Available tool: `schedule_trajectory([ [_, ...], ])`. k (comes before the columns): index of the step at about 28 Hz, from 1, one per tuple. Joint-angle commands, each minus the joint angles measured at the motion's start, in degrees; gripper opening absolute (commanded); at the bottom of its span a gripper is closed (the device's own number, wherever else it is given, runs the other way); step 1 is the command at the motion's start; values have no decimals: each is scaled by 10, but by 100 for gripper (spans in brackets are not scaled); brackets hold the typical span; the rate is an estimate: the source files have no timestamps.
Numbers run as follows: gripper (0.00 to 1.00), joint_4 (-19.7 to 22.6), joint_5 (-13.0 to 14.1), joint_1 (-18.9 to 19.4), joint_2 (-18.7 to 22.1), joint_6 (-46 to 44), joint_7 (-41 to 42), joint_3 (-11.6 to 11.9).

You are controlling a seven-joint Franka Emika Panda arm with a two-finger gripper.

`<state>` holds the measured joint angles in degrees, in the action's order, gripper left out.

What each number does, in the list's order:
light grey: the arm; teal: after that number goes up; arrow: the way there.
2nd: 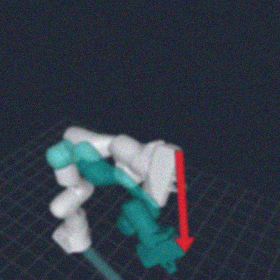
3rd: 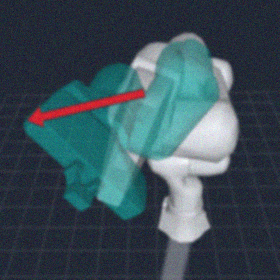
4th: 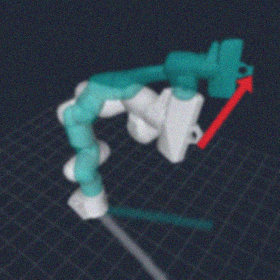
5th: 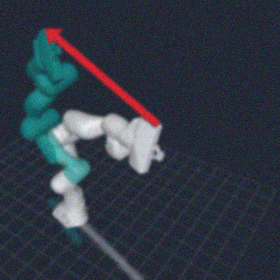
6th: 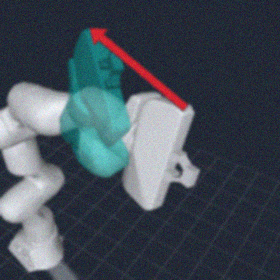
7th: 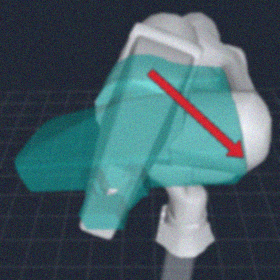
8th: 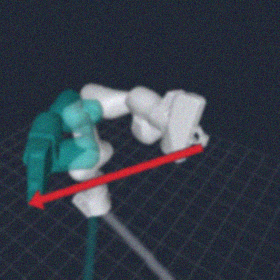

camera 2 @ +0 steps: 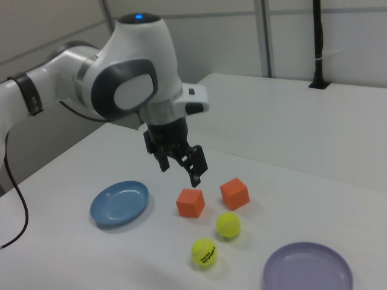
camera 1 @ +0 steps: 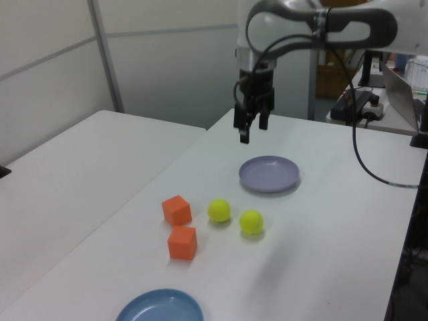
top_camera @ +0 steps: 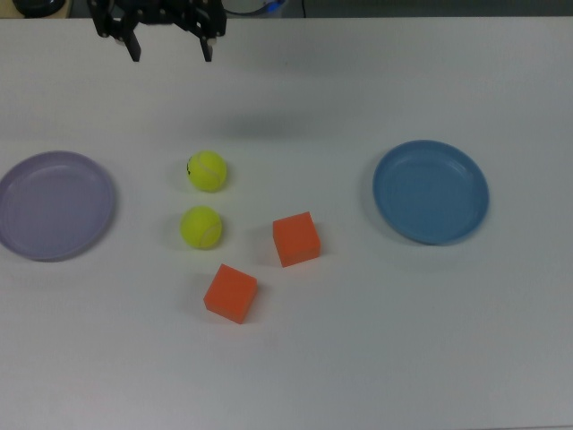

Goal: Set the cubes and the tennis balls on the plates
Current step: 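Lower the gripper onto the orange cube nearest the tennis balls and grasp it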

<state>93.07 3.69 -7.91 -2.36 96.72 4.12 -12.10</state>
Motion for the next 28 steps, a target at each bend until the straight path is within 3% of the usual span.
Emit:
schedule_trajectory([
  [1, 100, 3, -2, 76, -94, 136, 46, -11],
  [13, 100, -2, 0, 106, -164, 251, 124, -13],
  [17, 100, -2, 9, 108, -178, 297, 126, -28],
  [28, 100, -1, 20, 120, -212, 325, 165, -32],
])
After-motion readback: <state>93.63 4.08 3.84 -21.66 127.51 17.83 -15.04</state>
